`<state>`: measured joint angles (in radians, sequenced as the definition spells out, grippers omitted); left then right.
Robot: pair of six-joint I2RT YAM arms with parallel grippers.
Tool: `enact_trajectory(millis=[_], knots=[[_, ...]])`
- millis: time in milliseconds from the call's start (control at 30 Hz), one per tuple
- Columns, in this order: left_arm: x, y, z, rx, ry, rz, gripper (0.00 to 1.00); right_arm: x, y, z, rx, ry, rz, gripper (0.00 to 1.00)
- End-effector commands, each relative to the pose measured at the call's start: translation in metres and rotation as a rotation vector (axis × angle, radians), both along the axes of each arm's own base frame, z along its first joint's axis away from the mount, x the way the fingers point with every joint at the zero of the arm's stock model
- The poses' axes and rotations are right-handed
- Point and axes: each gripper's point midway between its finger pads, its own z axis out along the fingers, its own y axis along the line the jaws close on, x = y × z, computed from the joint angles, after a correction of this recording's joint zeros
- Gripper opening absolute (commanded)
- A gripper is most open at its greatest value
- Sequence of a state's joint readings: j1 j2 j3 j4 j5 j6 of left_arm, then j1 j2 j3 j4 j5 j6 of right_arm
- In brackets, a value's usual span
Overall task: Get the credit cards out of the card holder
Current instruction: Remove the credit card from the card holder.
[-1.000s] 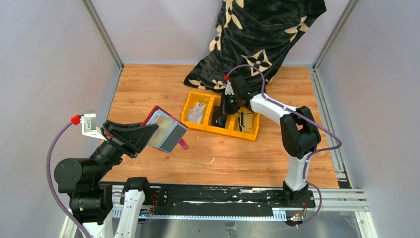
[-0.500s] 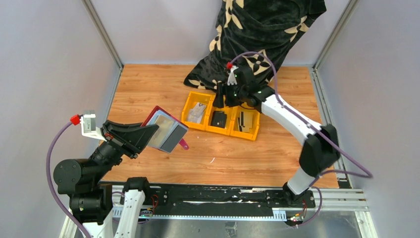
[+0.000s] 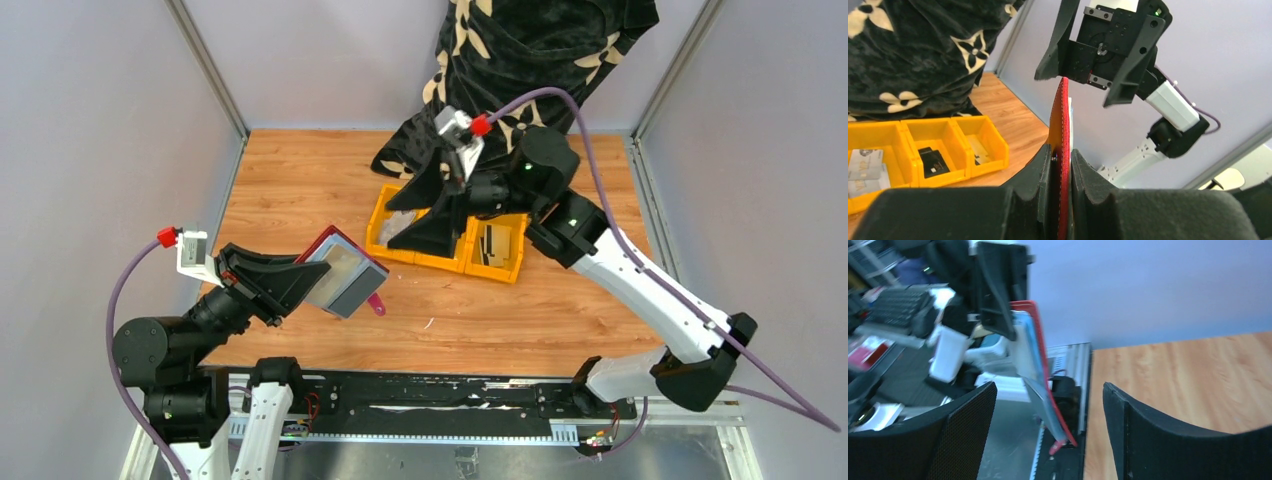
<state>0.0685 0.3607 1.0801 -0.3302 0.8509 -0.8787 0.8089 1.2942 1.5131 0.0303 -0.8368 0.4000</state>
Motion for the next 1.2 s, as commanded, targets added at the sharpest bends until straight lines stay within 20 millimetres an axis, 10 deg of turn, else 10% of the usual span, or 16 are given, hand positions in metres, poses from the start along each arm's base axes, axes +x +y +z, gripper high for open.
enact_trajectory(millis=[0, 367, 500, 633, 867, 1167], knots=[[-0.022, -0.011, 0.0, 0.049, -0.059, -0.105, 0.01, -0.054, 0.024, -0.012, -0.05, -0.044, 0.263, 0.82], [-0.045, -0.02, -0.008, 0.108, -0.076, -0.212, 0.01, -0.102, 0.055, -0.03, -0.106, -0.06, 0.429, 0.79], [-0.047, -0.021, -0.01, 0.12, -0.08, -0.216, 0.01, -0.114, 0.059, -0.029, -0.103, -0.049, 0.471, 0.54], [-0.045, -0.019, -0.009, 0.122, -0.085, -0.193, 0.02, -0.115, 0.061, -0.031, -0.119, -0.025, 0.471, 0.02], [-0.037, -0.014, -0.011, 0.103, -0.062, -0.133, 0.42, -0.084, 0.045, 0.01, 0.066, -0.013, 0.281, 0.0], [-0.035, -0.016, -0.011, 0.029, -0.014, -0.162, 0.39, -0.069, 0.03, 0.025, 0.366, 0.176, 0.182, 0.0]])
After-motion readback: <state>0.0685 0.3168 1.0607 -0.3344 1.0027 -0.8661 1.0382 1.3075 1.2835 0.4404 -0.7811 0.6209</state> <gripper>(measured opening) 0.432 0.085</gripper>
